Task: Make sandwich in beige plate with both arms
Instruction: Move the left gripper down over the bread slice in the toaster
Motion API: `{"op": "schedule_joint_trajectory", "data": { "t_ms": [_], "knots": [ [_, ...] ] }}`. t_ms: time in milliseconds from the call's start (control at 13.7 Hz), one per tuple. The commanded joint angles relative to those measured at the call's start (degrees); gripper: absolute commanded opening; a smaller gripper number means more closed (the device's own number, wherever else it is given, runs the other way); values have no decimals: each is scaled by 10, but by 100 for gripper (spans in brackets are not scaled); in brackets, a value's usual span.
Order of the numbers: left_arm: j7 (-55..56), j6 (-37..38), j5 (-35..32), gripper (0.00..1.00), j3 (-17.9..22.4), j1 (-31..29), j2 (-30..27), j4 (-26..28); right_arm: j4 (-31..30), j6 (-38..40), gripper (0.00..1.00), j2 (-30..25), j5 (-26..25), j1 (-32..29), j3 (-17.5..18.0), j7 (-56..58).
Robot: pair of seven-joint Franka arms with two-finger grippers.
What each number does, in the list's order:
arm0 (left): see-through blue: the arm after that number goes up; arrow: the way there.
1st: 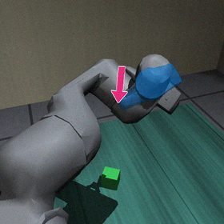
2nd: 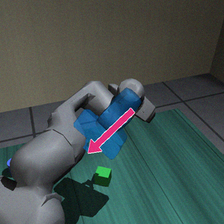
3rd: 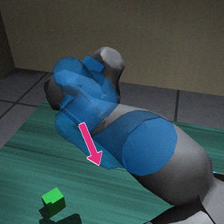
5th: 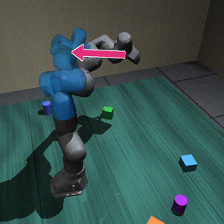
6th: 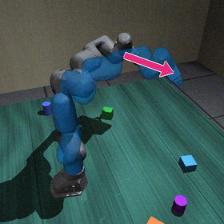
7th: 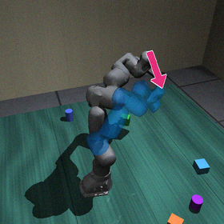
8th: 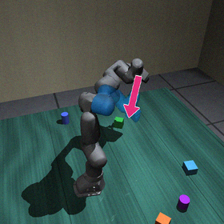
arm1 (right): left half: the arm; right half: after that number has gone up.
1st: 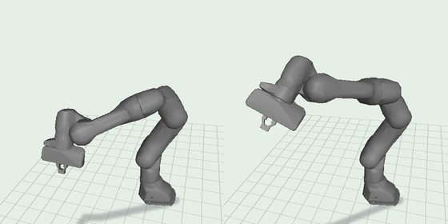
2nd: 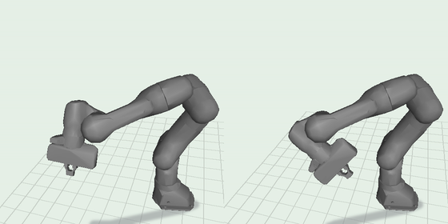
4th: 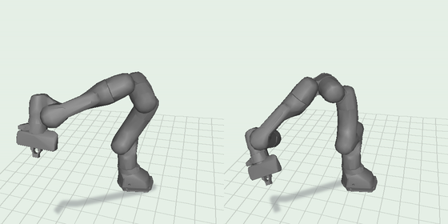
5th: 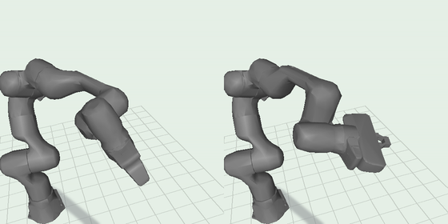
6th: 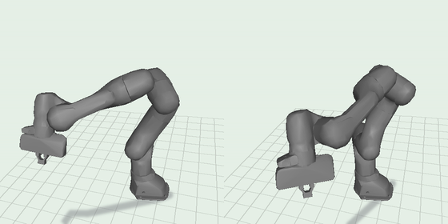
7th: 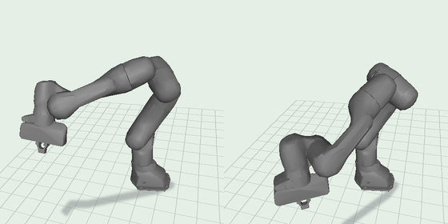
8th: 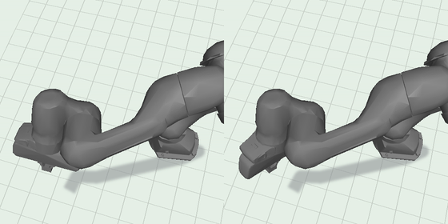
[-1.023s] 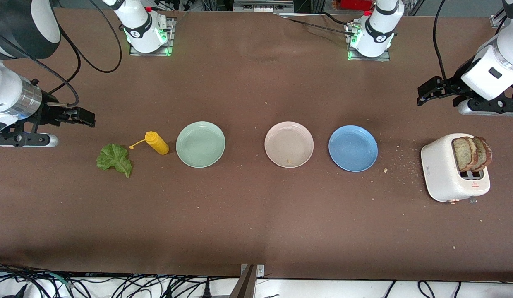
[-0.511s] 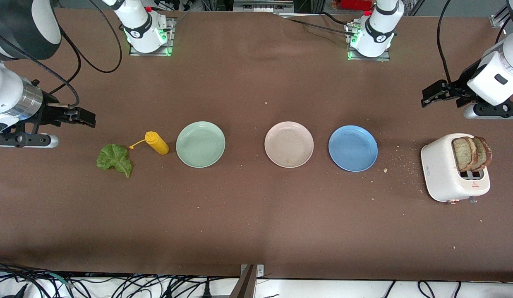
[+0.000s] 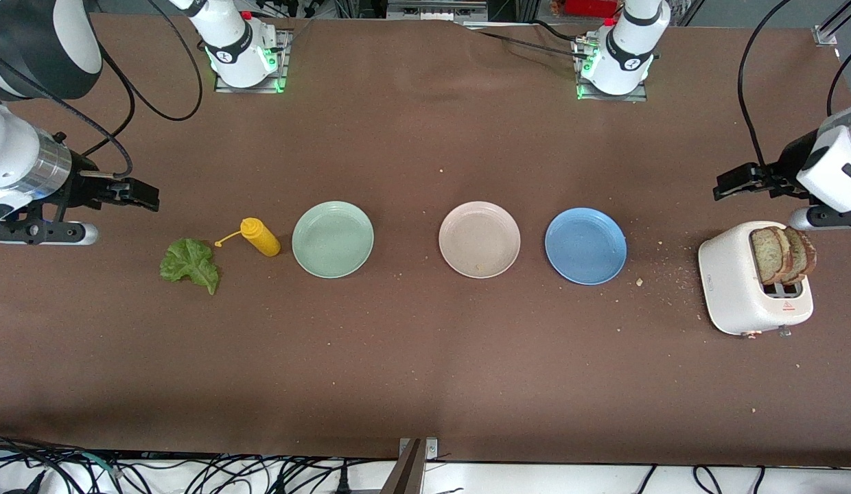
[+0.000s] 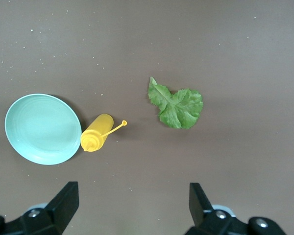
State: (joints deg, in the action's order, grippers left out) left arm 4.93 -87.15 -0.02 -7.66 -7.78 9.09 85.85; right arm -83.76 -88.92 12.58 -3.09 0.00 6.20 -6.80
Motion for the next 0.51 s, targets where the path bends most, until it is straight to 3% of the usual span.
{"op": "schedule_joint_trajectory", "data": {
  "t_ms": [0,219,438],
  "knots": [
    [-22,-1,-33,100,-2,0,31,-30,-4,-1,100,-4,-1,-1,1,15],
    [-72,-86,-37,100,-1,-33,40,-24,-5,-1,100,-4,0,-1,1,34],
    [-91,-97,-35,96,-1,-64,59,-21,-5,-1,100,-4,0,-1,1,34]
  ]
}}
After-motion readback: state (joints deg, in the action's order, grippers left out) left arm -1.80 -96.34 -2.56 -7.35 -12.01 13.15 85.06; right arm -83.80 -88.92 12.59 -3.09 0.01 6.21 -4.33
